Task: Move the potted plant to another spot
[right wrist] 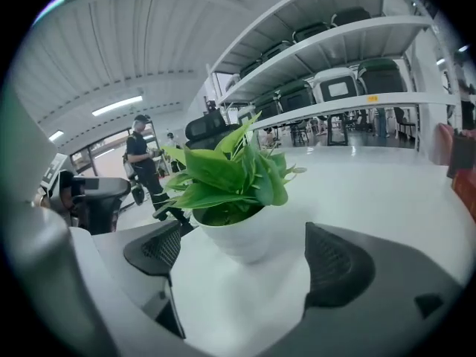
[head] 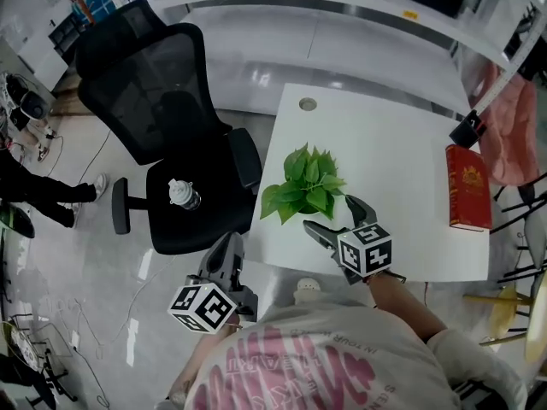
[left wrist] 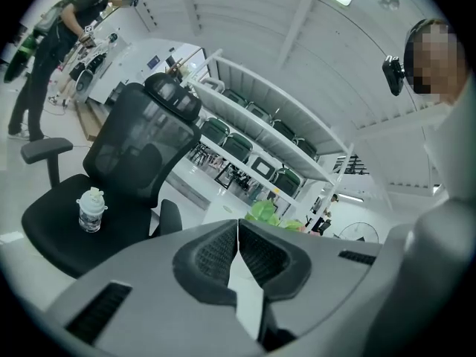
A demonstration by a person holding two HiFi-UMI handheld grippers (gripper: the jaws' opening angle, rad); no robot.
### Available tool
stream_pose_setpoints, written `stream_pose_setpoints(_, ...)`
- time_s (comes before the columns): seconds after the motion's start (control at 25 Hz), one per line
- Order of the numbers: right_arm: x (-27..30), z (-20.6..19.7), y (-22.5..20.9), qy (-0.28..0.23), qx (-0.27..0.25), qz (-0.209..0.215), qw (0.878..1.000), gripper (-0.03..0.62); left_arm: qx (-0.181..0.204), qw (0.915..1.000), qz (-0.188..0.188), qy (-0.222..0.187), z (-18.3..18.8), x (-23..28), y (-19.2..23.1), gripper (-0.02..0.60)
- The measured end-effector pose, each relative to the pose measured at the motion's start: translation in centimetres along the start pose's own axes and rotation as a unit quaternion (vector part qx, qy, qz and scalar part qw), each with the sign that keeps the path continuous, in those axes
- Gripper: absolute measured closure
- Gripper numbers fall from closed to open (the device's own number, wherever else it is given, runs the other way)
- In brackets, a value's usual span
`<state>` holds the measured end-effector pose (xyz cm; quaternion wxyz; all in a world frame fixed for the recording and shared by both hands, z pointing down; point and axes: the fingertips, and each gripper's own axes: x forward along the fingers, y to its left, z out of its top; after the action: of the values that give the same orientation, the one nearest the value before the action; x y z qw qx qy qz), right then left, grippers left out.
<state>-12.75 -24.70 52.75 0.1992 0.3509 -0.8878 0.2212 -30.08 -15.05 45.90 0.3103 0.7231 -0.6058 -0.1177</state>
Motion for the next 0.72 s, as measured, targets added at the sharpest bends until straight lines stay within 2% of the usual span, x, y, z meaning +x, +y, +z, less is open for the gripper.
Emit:
stream_pose_setpoints(0.24, -2.2, -0.4, 0.4, -0.032, 0.058, -0.06, 0.996, 0.128, 0.016, 0.999, -0.04, 0.01, 1.3, -1.0, -0.1, 0.557)
stream_pose_setpoints(0.36, -3.4, -0.9, 0.9, -0.052, 0.082, -0.082, 0.992, 0.218, 0.015, 0.9983, -0.054, 0.014, 1.2, -2.0, -0.1, 0.557)
stream_pose_setpoints(0.48, -4.5, -1.4, 1.9, -0.066, 0.106, -0.096, 0.988, 0.243, 0.014, 0.997, -0.072, 0.023, 1.0, -3.0, -0.1, 0.557)
stream_pose_setpoints(0.72, -6.5, -3.0, 4.1, -0.076, 0.111, -0.129, 0.983, 0.324, 0.013, 0.994, -0.102, 0.038, 0.2, -4.8, -0.1, 0.557)
